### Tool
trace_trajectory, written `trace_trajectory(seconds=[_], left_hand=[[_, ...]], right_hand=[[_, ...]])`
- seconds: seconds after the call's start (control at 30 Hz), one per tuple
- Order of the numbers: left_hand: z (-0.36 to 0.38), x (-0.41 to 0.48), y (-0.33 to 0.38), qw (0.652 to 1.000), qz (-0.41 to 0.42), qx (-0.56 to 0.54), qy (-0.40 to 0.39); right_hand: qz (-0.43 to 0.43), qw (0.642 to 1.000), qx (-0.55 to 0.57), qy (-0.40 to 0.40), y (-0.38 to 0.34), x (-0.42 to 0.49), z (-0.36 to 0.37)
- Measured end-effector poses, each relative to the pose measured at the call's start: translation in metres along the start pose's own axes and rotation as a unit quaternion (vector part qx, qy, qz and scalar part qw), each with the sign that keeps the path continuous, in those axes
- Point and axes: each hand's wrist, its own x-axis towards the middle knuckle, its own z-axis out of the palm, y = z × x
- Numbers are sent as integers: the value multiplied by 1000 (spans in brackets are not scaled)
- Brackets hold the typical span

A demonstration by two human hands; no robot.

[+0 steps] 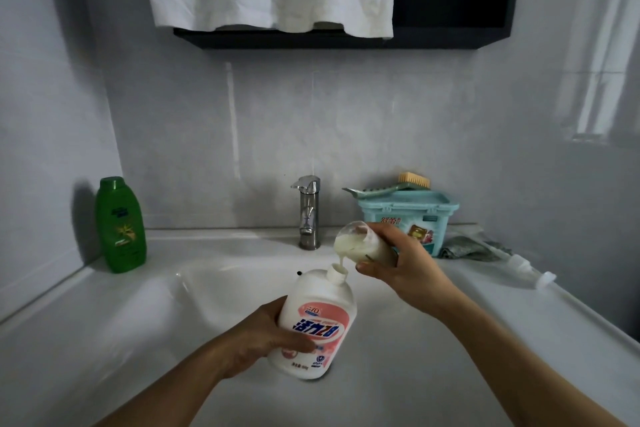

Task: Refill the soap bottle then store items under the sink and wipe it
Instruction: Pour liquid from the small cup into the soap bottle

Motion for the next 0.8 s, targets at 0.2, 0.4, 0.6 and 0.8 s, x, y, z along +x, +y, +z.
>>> trace_trajectory(seconds=[0.2,0.4,0.6,0.8], left_hand=[[0,0,0,1000,-2,0,1],[1,0,1,1000,-6,2,5],[2,-1,3,1000,-9,3,9],[2,-2,3,1000,-10,3,12]], right_hand=[[-1,1000,-8,0,-1,0,0],[0,1000,-9,-1,-1,0,0],[-4,1000,-7,0,0,0,0],[-3,1000,8,-1,3,2,1]])
